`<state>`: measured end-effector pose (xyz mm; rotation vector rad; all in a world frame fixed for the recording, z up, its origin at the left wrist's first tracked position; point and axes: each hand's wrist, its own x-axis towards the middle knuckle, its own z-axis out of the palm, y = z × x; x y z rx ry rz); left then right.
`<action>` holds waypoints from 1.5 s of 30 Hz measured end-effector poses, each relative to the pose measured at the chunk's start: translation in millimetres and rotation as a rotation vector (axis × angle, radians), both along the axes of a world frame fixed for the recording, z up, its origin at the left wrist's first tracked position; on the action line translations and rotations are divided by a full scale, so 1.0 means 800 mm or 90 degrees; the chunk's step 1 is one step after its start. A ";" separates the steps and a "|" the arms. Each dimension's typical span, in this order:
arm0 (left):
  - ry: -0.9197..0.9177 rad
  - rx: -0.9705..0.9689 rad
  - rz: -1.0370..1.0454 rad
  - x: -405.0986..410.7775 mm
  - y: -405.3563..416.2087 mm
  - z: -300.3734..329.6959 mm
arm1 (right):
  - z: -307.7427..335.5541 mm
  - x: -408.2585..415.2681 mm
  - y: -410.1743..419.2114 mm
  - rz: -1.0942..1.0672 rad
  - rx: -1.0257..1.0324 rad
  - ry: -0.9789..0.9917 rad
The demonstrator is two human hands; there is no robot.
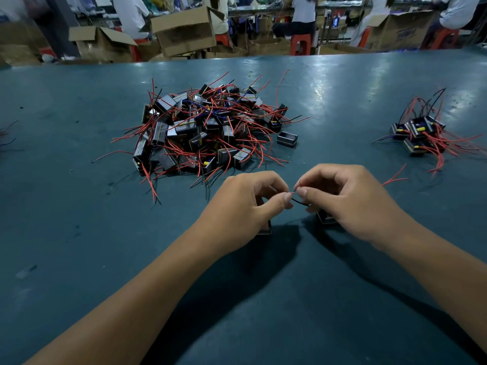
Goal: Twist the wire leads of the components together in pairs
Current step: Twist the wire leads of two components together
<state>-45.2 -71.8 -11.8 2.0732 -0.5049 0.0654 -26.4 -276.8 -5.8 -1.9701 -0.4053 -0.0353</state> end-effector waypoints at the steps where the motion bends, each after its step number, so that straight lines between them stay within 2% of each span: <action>1: -0.004 0.009 0.017 0.001 0.000 0.000 | -0.001 0.000 0.001 0.006 0.031 0.018; 6: 0.005 -0.014 0.091 0.003 0.000 0.001 | -0.001 -0.003 0.002 0.075 0.110 0.055; 10: 0.023 -0.044 0.118 0.002 -0.001 0.002 | -0.002 -0.007 0.007 0.152 0.034 0.050; 18: 0.064 -0.079 0.114 -0.002 0.000 0.005 | -0.013 -0.011 0.017 0.053 0.010 0.016; 24: 0.075 -0.051 0.075 -0.003 -0.002 0.007 | -0.015 -0.011 0.021 -0.013 0.012 -0.007; 35: 0.060 -0.066 0.078 -0.002 -0.001 0.003 | -0.010 -0.015 0.023 0.018 0.146 0.051; 45: 0.064 -0.083 0.080 -0.004 -0.002 0.007 | -0.011 -0.018 0.025 -0.003 0.172 0.051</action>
